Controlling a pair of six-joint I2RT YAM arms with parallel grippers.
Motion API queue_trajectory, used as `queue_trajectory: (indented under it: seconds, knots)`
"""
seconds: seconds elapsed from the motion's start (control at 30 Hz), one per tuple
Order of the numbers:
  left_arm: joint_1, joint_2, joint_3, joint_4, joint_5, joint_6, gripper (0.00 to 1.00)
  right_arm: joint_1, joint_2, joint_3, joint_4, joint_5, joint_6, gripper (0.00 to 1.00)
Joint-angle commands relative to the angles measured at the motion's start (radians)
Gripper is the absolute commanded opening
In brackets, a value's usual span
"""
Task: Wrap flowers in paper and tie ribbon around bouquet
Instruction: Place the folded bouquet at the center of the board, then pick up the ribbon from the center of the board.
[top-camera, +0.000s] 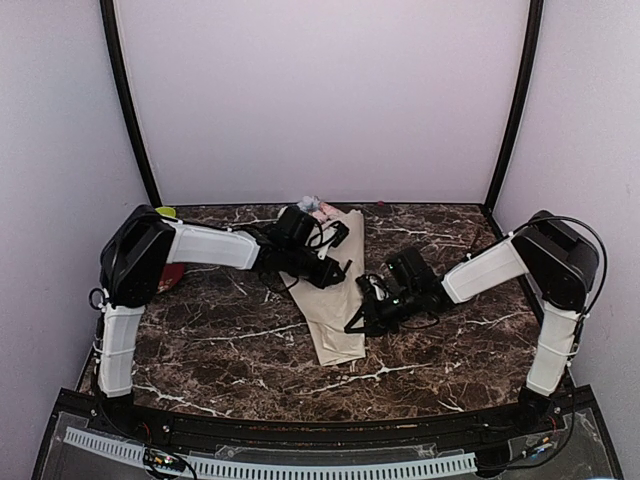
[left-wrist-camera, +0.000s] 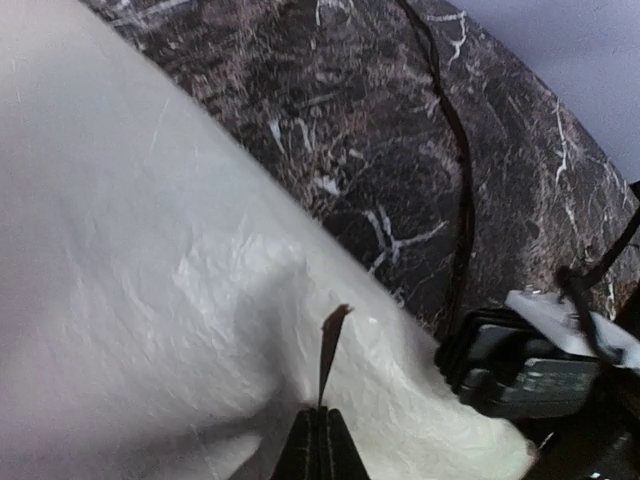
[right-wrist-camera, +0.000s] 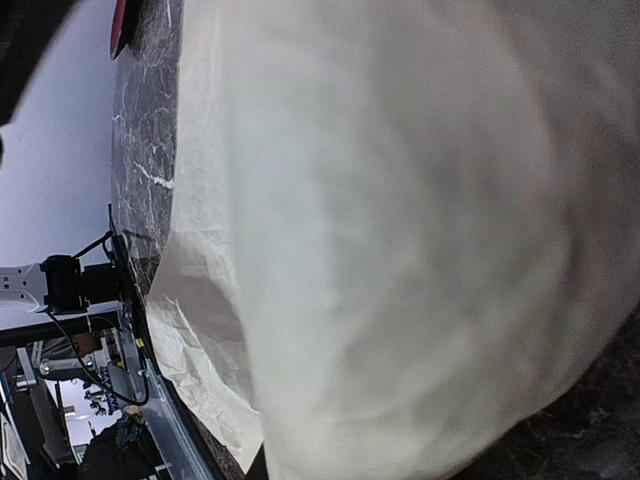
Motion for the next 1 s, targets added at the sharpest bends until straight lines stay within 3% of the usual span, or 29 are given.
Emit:
queue_trajectory:
  seconds: [0.0,0.2,0.33,0.47,0.53,0.57,0.63,0.7,0.77,0.83,0.9,0.97]
  knots:
    - [-0.020,0.086,0.108,-0.082,0.045,-0.006,0.00,0.011,-0.024,0.006,-0.084,0.082,-0.039,0.16]
    - [-0.033,0.178,0.137,-0.175,0.005,0.032,0.00,0.014,-0.075,0.089,-0.322,0.270,-0.155,0.32]
    - [-0.032,0.177,0.103,-0.204,-0.034,0.036,0.00,0.013,-0.147,0.157,-0.498,0.463,-0.238,0.55]
    - [-0.031,0.155,0.047,-0.160,-0.020,0.030,0.00,0.000,-0.232,0.238,-0.671,0.806,-0.324,0.83]
    - [-0.031,0.145,0.027,-0.140,-0.003,0.029,0.00,-0.021,-0.274,0.262,-0.715,1.067,-0.349,0.98]
    - [-0.031,0.141,0.022,-0.130,0.003,0.030,0.00,-0.038,-0.310,0.263,-0.715,1.191,-0.349,1.00]
    - [-0.031,0.136,0.016,-0.117,0.003,0.030,0.00,-0.097,-0.355,0.251,-0.693,1.398,-0.297,1.00]
    - [-0.031,0.134,0.019,-0.118,0.002,0.031,0.00,-0.178,-0.369,0.250,-0.664,1.447,-0.247,1.00]
    - [-0.031,0.129,0.024,-0.119,0.007,0.031,0.00,-0.289,-0.362,0.238,-0.597,1.287,-0.276,0.98]
    - [-0.031,0.123,0.023,-0.119,0.009,0.032,0.00,-0.370,-0.316,0.243,-0.580,1.132,-0.276,0.83]
    - [-0.031,0.116,0.018,-0.116,0.003,0.039,0.00,-0.419,-0.243,0.275,-0.608,1.099,-0.246,0.68]
    - [-0.031,0.116,0.017,-0.117,-0.005,0.042,0.00,-0.447,-0.183,0.316,-0.617,1.092,-0.238,0.65]
